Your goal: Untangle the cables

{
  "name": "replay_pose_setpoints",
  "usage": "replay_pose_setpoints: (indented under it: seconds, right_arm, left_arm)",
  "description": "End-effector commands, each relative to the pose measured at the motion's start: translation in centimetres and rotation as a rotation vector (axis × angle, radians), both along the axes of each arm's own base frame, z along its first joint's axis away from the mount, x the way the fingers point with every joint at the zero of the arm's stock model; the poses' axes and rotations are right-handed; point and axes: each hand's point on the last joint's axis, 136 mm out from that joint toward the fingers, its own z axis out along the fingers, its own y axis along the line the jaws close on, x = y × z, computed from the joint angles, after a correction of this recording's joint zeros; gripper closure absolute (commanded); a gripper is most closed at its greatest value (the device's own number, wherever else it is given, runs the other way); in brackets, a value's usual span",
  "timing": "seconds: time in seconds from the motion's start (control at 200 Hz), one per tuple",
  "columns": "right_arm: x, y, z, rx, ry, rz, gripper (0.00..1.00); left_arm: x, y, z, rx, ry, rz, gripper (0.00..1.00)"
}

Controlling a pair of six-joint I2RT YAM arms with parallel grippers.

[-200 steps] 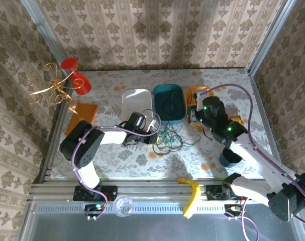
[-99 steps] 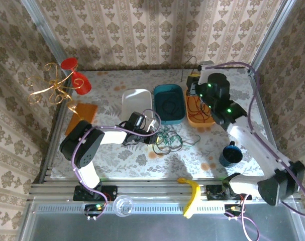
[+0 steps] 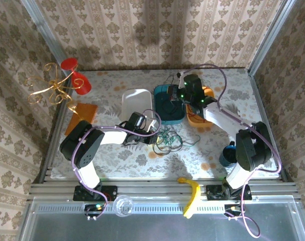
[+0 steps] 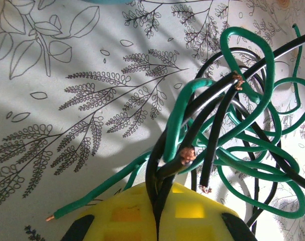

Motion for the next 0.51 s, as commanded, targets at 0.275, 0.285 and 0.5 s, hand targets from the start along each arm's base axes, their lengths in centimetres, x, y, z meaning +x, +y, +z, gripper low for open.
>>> replay_pose_setpoints:
  seconds: [0.275,0.285,0.5]
  right_arm:
    - [0.3,-0.6,-10.1,-0.089,0.318,-0.061,0.87]
    - [0.2,-0.7,-10.1,-0.091,0.32,-0.063,0.84]
    - [-0.1,-3.1,-7.2,-0.174,0.256,-0.141,0.62]
  left_arm:
    - [-2.5,3.1,-4.8,0.192,0.104,0.014,1.0]
    - [-2.5,3.1,-4.8,0.192,0.104,0.013,1.0]
    - [-2.5,3.0,-4.7,0.189,0.1,0.011,1.0]
